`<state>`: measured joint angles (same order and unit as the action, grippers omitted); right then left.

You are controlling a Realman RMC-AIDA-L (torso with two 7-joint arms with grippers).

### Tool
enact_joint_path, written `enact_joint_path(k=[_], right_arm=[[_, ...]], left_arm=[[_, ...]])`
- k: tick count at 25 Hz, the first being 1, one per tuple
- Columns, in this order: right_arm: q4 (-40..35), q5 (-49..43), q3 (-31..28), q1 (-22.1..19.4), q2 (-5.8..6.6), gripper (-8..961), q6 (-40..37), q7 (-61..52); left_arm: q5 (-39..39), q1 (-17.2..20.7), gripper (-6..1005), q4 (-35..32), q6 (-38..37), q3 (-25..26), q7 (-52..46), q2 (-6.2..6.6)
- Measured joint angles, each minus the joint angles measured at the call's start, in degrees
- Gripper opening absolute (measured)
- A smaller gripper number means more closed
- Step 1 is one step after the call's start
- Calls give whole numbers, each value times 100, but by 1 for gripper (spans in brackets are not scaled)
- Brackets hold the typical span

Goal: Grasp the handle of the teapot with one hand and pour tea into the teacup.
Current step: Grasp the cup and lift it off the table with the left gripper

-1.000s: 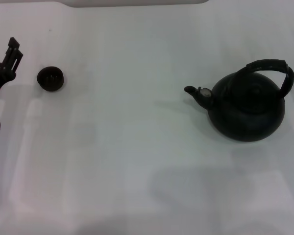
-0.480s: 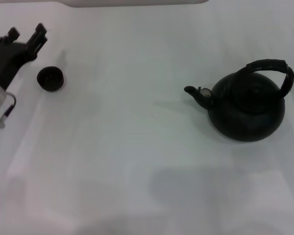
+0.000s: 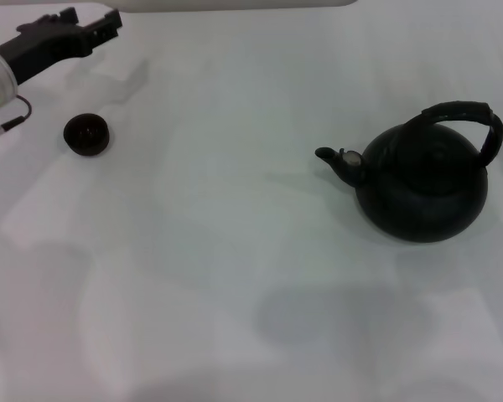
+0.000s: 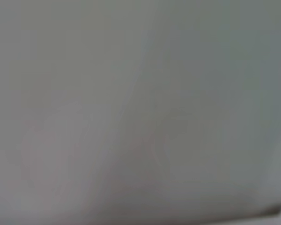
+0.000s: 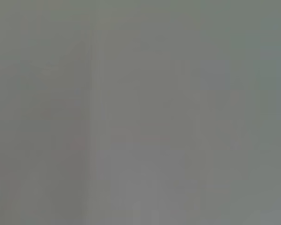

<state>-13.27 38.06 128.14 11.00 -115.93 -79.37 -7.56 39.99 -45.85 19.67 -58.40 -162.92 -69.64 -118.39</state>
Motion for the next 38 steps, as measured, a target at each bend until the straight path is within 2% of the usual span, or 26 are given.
enact_joint_path(k=[1, 4, 9, 17, 28, 38], right_arm=[[0, 0, 0, -1, 0, 769, 4, 0], [0, 0, 0, 5, 0, 769, 9, 0], [0, 0, 0, 14, 0, 769, 10, -3], [0, 0, 0, 61, 0, 769, 32, -7], [-10, -1, 0, 106, 0, 768, 71, -9], [-4, -1, 0, 95, 0, 768, 71, -9]], left_arm=[[0, 0, 817, 0, 0, 0, 0, 0], [-1121, -392, 817, 604, -81, -5, -1098, -1], [-2163, -705, 816, 1236, -437, -10, -2167, 0], [-3361, -978, 816, 2162, -1238, -11, -3062, 0], [-4598, -1402, 817, 2358, -1470, -21, -3460, 16], [-4852, -1494, 829, 2325, -1447, -21, -3474, 2]])
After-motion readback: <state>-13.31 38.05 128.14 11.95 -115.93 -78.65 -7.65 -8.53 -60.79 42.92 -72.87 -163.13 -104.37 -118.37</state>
